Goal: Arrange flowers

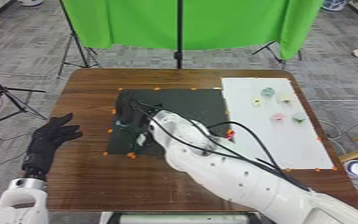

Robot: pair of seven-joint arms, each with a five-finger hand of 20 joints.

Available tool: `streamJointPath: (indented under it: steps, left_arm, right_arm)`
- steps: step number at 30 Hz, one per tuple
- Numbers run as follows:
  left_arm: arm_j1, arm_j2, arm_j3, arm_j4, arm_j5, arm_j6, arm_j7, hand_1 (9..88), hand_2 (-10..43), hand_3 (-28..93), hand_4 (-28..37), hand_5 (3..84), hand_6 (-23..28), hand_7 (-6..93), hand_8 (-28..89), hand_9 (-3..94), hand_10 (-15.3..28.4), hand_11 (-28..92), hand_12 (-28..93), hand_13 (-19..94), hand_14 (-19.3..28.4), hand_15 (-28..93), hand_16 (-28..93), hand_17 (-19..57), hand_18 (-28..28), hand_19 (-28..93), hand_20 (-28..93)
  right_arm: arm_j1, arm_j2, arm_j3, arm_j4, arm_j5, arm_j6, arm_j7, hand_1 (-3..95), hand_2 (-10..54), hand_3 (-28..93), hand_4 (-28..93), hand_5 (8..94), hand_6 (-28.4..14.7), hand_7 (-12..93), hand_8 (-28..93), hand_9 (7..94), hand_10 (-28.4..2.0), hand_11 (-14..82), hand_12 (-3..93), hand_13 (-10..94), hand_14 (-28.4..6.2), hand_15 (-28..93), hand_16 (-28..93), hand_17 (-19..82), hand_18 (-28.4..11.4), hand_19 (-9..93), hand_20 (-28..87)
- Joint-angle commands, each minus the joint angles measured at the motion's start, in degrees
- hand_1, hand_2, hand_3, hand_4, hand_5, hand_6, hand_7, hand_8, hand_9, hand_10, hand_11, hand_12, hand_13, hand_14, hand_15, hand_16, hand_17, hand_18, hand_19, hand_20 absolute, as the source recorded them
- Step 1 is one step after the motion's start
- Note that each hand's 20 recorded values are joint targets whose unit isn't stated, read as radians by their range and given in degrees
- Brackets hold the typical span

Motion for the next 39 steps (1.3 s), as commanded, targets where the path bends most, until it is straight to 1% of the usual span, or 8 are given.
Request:
streamJointPath:
  steps: [1,6,13,22,27,31,33,39]
  left_arm:
    - [-0.18,-0.19,0.52,0.38,0.29,-1.08,-0.53,24.5,32.9,52,-28.3,43.5,7.6,7.3,-8,50.9,14.4,21,8,49,19.5,25,-1,13.9,14.8,22,26]
    - [-0.06,-0.35,0.55,0.31,0.34,-1.26,-0.32,25.9,30.9,51,-27.8,43.3,7.8,6.7,-8,50.8,14.3,22,8,50,19.6,24,-1,13.6,15.1,22,26]
    - [-0.51,-0.2,0.72,0.5,0.48,-1.64,-0.58,26.9,28.6,49,-25.3,42.2,8.1,5.9,-7,49.3,13.9,22,8,49,19.4,24,-1,13.4,15.2,22,26]
    - [-0.18,-0.32,0.39,0.33,0.52,-1.73,-0.66,22.2,24.5,59,-28.2,44.2,7.4,8.9,-7,48.2,14.6,23,9,47,19.0,24,-2,13.1,14.7,21,25]
    - [-0.06,-0.31,0.27,0.26,0.59,-1.91,-0.86,20.9,22.5,63,-28.3,46.1,6.7,10.9,-6,48.8,14.9,23,11,45,19.4,25,-2,12.9,14.3,21,24]
    - [0.26,-0.3,0.1,0.14,0.6,-1.93,-1.06,21.0,22.1,64,-28.3,46.1,6.5,11.2,-6,48.8,15.0,23,11,45,19.4,25,-2,12.8,14.3,21,24]
    - [0.04,-0.15,0.15,0.22,0.61,-2.08,-1.2,21.1,21.6,64,-28.3,46.4,6.3,11.9,-6,48.8,14.9,23,11,45,19.4,25,-2,12.8,14.2,21,24]
    - [-0.1,-0.04,0.25,0.21,0.76,-2.31,-1.45,19.8,19.3,67,-28.3,48.1,5.4,13.5,-6,49.6,15.4,23,13,43,20.0,26,-2,12.6,14.0,20,24]
  right_arm:
    - [-0.29,-1.93,-1.12,0.1,-1.26,-1.43,-0.1,60.9,-9.5,61,-17,76.8,1.2,27,13,89.4,-7.2,9.3,42.5,93,-0.7,56,35,65,-11.4,93,52]
    - [-0.62,-2.22,-1.44,0.68,-2.96,-2.02,-0.46,60.0,-9.5,60,-15,75.3,1.6,27,12,87.1,-7.5,8.2,41.9,93,-0.9,56,35,64,-11.1,93,52]
    - [-0.78,-2.32,-1.21,1.75,-5.06,-2.92,-0.21,59.0,-9.5,59,-15,72.5,1.4,25,10,84.7,-7.8,7.2,40.9,92,-0.8,55,35,63,-11.1,93,51]
    - [-1.03,-2.23,-1.08,2.06,-8.61,-4.19,-0.37,57.5,-9.5,57,-13,67.1,1.6,24,7,81.3,-9.2,7.0,40.1,91,-0.7,54,35,63,-10.6,93,49]
    - [-1.19,-2.18,-0.53,1.85,-10.44,-7.12,-0.39,56.9,-9.5,57,-13,65.0,2.3,22,5,79.7,-9.3,6.9,40.0,91,-0.7,54,35,62,-10.5,93,48]
    - [-1.49,-2.13,-0.19,1.96,-11.27,-7.62,-0.7,54.9,-9.5,59,-13,62.1,3.2,20,-2,77.4,-9.4,9.4,38.1,90,-0.8,54,34,62,-10.5,93,47]
    - [-1.37,-1.94,-0.22,1.83,-11.48,-7.63,-0.56,54.1,-9.5,60,-14,61.0,3.3,20,-9,76.4,-9.5,10.5,37.1,90,-0.8,54,34,62,-10.5,93,46]
    - [-1.17,-1.77,-0.51,2.17,-14.59,-5.9,-0.83,53.1,-9.5,61,-14,58.9,2.6,19,-11,74.4,-10.1,12.0,36.0,90,-0.9,54,34,61,-10.6,93,46]
